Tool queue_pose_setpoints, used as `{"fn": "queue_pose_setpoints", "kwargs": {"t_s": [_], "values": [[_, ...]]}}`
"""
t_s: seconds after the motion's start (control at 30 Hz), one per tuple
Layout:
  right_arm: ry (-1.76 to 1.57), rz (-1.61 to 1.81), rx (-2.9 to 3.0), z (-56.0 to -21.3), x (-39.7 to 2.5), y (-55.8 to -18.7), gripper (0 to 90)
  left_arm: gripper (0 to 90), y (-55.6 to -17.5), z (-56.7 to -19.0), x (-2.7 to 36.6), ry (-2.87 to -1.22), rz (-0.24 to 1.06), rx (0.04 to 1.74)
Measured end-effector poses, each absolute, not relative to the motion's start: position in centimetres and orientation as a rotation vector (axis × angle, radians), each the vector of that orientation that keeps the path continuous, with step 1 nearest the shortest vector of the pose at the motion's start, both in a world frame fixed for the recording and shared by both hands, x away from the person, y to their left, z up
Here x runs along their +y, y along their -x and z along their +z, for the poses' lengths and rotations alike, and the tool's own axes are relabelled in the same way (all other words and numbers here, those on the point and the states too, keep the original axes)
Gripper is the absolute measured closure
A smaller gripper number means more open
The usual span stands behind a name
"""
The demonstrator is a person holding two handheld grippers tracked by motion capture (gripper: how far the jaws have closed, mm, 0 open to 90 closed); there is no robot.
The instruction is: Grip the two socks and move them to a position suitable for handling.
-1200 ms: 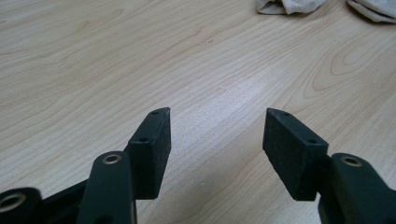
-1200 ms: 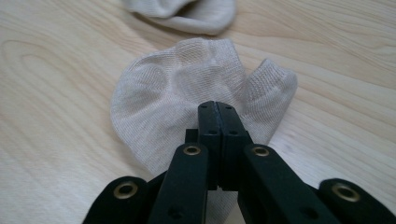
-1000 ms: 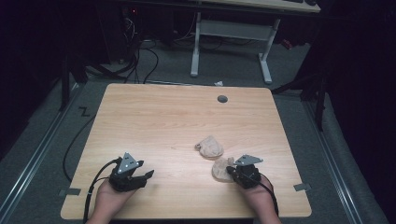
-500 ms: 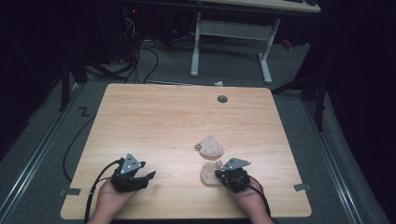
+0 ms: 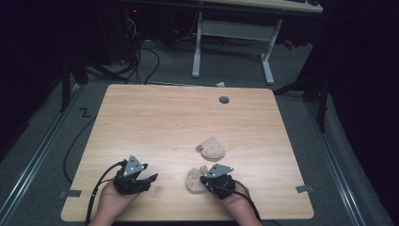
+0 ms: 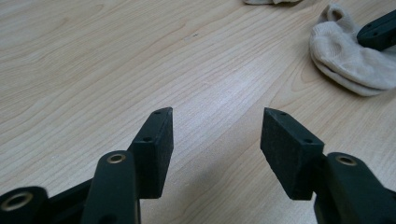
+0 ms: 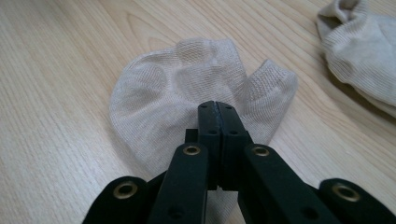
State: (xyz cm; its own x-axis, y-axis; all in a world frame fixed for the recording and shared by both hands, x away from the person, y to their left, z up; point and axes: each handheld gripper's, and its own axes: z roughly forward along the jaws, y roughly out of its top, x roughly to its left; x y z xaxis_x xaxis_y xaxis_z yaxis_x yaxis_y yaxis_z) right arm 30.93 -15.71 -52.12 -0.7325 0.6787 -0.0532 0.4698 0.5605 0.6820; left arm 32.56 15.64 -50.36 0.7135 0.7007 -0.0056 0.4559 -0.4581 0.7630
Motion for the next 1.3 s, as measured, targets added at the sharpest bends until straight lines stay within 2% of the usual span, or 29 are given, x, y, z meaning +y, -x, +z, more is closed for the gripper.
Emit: {"fn": "queue_pose_setpoints", "kwargs": {"t_s": [0.6, 0.77, 1.0, 1.13, 1.27, 1.3], "values": [[-0.919, 0.950, 2.496, -52.1, -15.1, -30.8, 89.8, 44.5, -32.5, -50.4, 15.6, -2.141, 0.401, 0.868], [-0.923, 0.989, 2.442, -51.1, -15.2, -30.8, 87.5, 44.5, -32.6, -50.4, 15.6, -2.142, 0.403, 0.869], [-0.849, 1.072, 2.440, -50.1, -13.3, -30.1, 76.5, 44.5, -32.6, -50.4, 15.5, -2.145, 0.403, 0.868], [-0.824, 1.058, 2.485, -50.7, -11.5, -29.8, 61.5, 44.5, -32.5, -50.3, 15.5, -2.144, 0.404, 0.866], [-0.821, 1.033, 2.511, -51.2, -11.0, -29.9, 59.9, 44.5, -32.5, -50.3, 15.5, -2.145, 0.403, 0.865], [-0.820, 1.012, 2.514, -51.3, -10.9, -29.9, 62.3, 44.5, -32.5, -50.3, 15.5, -2.145, 0.401, 0.865]]}}
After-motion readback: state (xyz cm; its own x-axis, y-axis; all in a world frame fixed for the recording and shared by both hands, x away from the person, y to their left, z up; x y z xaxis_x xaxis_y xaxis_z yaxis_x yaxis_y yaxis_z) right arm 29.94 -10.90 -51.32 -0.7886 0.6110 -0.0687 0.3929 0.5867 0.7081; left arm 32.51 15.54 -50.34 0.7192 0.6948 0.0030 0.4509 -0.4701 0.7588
